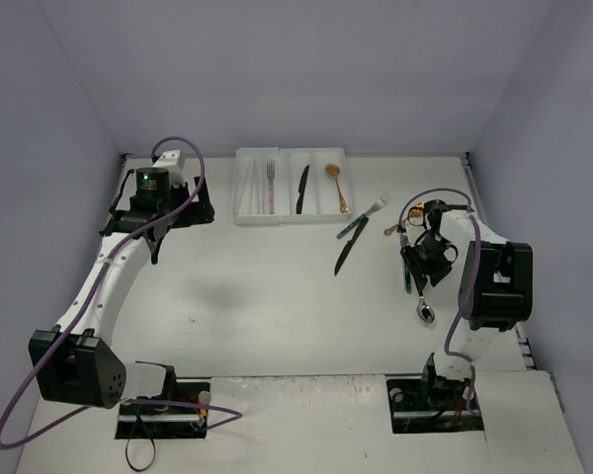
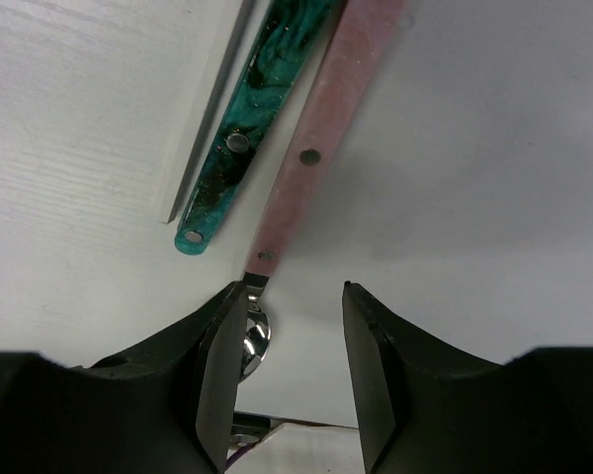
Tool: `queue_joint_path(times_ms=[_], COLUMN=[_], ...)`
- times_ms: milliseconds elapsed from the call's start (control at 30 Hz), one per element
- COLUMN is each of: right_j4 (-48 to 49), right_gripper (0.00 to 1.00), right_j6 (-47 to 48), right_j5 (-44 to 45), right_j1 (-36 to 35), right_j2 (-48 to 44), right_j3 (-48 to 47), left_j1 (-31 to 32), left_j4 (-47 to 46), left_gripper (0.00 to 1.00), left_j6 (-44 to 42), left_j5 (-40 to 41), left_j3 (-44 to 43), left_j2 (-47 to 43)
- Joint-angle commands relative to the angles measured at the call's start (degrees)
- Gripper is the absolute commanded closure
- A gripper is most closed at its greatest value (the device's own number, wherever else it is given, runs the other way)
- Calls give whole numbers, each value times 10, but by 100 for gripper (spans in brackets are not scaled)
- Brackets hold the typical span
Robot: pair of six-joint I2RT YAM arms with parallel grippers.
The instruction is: Sort the eating utensils into containers
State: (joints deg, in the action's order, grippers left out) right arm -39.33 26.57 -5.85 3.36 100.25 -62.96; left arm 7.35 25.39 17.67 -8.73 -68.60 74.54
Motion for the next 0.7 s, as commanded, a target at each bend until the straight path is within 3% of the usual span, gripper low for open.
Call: queue_joint_path(times_ms=[0, 667], right_j4=[-28, -21], right_gripper=[59, 70], right_j6=[9, -17], right_j5=[-21, -20], right_j1=[0, -1], right_j2=[12, 119], right_j3=[-22, -73], left_j1=[-6, -6], left_j4=[-31, -22], left_gripper=[12, 12], left_j6=[0, 0], left_j5=[-1, 2], left_j3=[-9, -28], left_j2=[-19, 8])
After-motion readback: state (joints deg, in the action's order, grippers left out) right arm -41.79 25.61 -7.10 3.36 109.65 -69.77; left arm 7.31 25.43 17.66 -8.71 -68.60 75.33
